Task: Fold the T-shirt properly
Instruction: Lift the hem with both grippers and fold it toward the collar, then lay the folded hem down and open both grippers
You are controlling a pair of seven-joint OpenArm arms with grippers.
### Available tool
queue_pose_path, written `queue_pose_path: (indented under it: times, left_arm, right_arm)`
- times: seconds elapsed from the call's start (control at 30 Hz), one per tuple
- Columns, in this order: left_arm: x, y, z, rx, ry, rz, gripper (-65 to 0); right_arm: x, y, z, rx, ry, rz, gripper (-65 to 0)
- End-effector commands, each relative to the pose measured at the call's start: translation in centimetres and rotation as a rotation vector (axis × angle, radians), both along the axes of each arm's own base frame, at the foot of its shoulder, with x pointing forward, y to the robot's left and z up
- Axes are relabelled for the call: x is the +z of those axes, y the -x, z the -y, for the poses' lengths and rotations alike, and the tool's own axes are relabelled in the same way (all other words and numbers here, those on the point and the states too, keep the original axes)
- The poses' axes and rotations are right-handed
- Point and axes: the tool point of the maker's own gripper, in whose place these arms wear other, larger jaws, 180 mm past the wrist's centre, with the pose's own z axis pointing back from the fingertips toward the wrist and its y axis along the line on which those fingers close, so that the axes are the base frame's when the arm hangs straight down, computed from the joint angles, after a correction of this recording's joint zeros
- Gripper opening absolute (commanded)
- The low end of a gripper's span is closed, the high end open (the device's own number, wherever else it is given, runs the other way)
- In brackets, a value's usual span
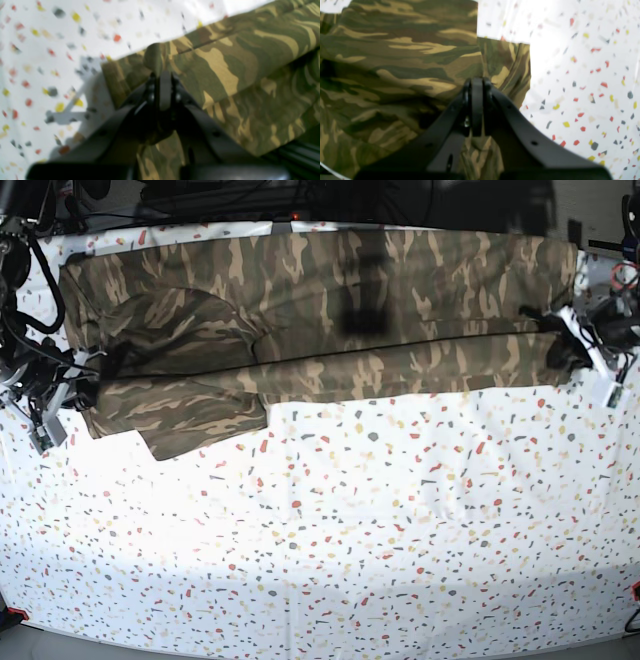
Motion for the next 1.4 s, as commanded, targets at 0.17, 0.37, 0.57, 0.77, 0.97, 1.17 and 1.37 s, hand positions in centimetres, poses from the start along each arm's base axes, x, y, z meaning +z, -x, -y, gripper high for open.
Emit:
queue_pose_path:
  times: [0.17,0.37,0.57,0.77,0.97,1.17,1.37]
  left_arm:
    - [-0.3,1.2,-0.7,-0.002,-0.03,-0.019,-65.0]
    - [-0.7,1.5,-1.2,-0.001,-0.063,-0.029,-65.0]
    - [-0.7,1.5,-1.2,-0.001,-0.063,-0.03,-65.0]
    - [-0.7,1.5,-1.2,-0.001,-0.062,-0.029,-65.0]
    - [-0.7,1.5,-1.2,-0.001,-0.063,-0.03,-65.0]
    - [-1.0,1.7,-2.0,-0.001,-0.124,-0.04,-65.0]
    - [-1.2,1.8,-2.3,-0.001,-0.143,-0.045,-42.7]
  right_arm:
    - [1.1,-0.3,1.1,-0.001,0.053,0.025,-65.0]
    - [1.7,-0.1,2.5,0.0,0.108,-0.001,-65.0]
    - [2.0,0.3,3.6,-0.003,0.153,-0.039,-65.0]
    - [0.7,1.7,3.3,-0.003,0.134,-0.098,-65.0]
    - [-0.8,3.4,3.2,0.003,0.127,-0.149,-65.0]
    - [-0.7,3.3,3.0,0.007,0.119,-0.137,-65.0]
    - [-0.4,3.0,1.6,0.026,0.035,-0.115,-65.0]
